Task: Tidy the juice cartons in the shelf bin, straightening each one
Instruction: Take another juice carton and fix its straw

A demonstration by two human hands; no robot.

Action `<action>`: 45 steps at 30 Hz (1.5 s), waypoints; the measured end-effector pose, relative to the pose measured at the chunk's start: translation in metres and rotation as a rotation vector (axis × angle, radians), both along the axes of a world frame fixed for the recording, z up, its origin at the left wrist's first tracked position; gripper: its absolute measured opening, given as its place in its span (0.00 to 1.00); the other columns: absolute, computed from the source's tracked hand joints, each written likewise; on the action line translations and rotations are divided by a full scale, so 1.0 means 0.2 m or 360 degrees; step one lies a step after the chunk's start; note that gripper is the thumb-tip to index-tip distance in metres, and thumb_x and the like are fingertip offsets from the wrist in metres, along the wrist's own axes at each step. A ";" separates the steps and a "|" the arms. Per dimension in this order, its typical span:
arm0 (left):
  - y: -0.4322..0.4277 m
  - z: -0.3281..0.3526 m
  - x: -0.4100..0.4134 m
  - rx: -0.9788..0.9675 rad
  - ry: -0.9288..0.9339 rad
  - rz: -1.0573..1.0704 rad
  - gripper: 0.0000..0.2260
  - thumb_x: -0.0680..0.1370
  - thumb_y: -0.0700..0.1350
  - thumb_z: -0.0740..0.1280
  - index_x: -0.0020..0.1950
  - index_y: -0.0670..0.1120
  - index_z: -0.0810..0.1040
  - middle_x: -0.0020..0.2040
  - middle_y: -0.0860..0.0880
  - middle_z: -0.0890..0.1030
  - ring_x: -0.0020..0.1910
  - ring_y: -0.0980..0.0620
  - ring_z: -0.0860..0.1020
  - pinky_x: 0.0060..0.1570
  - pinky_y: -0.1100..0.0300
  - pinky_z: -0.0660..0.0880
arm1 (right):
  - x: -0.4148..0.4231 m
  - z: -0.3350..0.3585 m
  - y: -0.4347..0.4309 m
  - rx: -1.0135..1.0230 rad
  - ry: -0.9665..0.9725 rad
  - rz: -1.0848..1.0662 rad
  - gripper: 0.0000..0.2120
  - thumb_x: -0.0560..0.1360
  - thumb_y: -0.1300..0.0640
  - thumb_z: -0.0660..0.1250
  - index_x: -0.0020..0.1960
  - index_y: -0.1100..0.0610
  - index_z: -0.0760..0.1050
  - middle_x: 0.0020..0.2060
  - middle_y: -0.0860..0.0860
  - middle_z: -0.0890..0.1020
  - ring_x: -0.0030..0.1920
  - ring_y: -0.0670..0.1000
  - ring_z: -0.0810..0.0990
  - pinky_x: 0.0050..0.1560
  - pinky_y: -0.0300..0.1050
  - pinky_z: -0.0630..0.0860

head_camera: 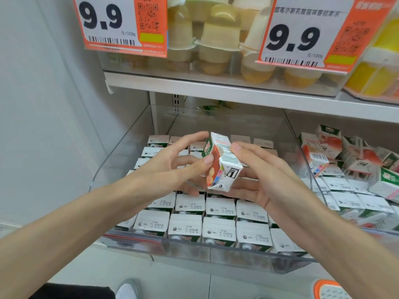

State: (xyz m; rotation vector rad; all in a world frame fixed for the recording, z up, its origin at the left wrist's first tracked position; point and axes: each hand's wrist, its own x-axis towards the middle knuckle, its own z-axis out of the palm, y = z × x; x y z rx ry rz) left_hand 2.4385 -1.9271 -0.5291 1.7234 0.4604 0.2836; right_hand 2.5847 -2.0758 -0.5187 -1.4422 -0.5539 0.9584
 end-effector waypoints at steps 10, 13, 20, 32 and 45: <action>0.05 -0.01 -0.05 0.0739 0.0088 -0.0255 0.40 0.83 0.37 0.69 0.77 0.79 0.58 0.62 0.55 0.76 0.50 0.53 0.84 0.54 0.54 0.81 | 0.01 0.01 -0.01 -0.0021 0.0064 0.0014 0.13 0.80 0.49 0.71 0.64 0.40 0.81 0.48 0.57 0.89 0.43 0.55 0.89 0.41 0.45 0.85; 0.05 -0.06 -0.01 0.1066 -0.0051 -0.0079 0.36 0.77 0.44 0.76 0.77 0.72 0.68 0.63 0.57 0.70 0.58 0.52 0.78 0.54 0.56 0.81 | 0.00 0.01 -0.01 -0.0049 0.0047 0.0022 0.12 0.80 0.48 0.71 0.64 0.42 0.82 0.49 0.58 0.89 0.45 0.57 0.90 0.43 0.47 0.86; 0.08 -0.06 0.01 0.1044 -0.0226 0.0008 0.28 0.76 0.40 0.78 0.73 0.58 0.77 0.69 0.63 0.76 0.72 0.58 0.74 0.68 0.53 0.77 | 0.03 0.00 0.00 -0.0082 -0.0075 0.0166 0.16 0.86 0.56 0.63 0.69 0.41 0.78 0.48 0.59 0.89 0.49 0.59 0.90 0.52 0.49 0.87; 0.06 -0.07 0.01 0.0613 -0.0178 -0.0070 0.37 0.76 0.39 0.78 0.78 0.64 0.67 0.70 0.66 0.77 0.70 0.63 0.77 0.66 0.59 0.79 | 0.03 -0.05 -0.01 -0.0046 -0.0894 0.0218 0.25 0.75 0.42 0.75 0.71 0.38 0.77 0.65 0.34 0.81 0.67 0.38 0.79 0.69 0.51 0.77; 0.02 -0.06 -0.01 0.1024 -0.0148 -0.0107 0.43 0.72 0.55 0.79 0.80 0.73 0.59 0.71 0.64 0.68 0.70 0.58 0.74 0.64 0.56 0.79 | 0.02 -0.01 0.01 -0.0057 -0.0285 0.0084 0.13 0.83 0.42 0.65 0.67 0.39 0.77 0.44 0.57 0.89 0.43 0.55 0.89 0.48 0.47 0.84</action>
